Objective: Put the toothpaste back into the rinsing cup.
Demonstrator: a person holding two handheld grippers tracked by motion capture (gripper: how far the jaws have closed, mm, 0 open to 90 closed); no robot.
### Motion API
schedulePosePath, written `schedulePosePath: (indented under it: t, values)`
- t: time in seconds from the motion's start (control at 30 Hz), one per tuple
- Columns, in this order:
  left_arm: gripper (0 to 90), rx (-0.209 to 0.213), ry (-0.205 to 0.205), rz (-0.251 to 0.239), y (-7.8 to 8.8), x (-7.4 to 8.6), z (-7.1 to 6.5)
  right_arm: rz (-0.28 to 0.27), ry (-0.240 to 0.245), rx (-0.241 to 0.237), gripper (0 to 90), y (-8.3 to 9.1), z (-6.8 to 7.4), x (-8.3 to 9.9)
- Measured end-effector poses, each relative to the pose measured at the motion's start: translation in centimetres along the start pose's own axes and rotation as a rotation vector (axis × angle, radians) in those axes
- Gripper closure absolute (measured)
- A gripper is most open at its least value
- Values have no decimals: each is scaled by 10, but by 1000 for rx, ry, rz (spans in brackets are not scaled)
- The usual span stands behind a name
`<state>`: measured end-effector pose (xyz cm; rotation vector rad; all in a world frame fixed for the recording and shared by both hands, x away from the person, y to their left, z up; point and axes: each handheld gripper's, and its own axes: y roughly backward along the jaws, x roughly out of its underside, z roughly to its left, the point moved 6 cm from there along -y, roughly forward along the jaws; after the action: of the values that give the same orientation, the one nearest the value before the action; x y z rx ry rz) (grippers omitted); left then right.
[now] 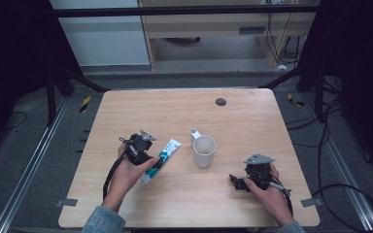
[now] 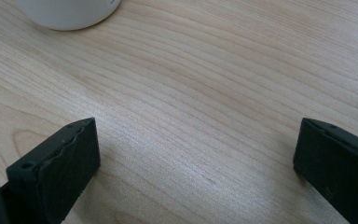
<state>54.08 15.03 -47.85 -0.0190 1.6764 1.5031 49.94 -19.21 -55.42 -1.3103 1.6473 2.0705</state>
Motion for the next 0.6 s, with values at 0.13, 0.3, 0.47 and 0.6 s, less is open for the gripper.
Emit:
schedulePosePath:
  t: [0.13, 0.3, 0.47, 0.6]
  values:
    - [83, 11, -23, 12, -8, -7, -8, 0, 0, 0, 6, 0, 0, 0]
    - [86, 23, -60, 40, -16, -14, -18, 0, 0, 0, 6, 0, 0, 0]
    - [87, 23, -85, 51, -18, -20, -23, 0, -1, 0, 6, 0, 0, 0]
    - [88, 28, -102, 61, -21, -25, -28, 0, 0, 0, 6, 0, 0, 0]
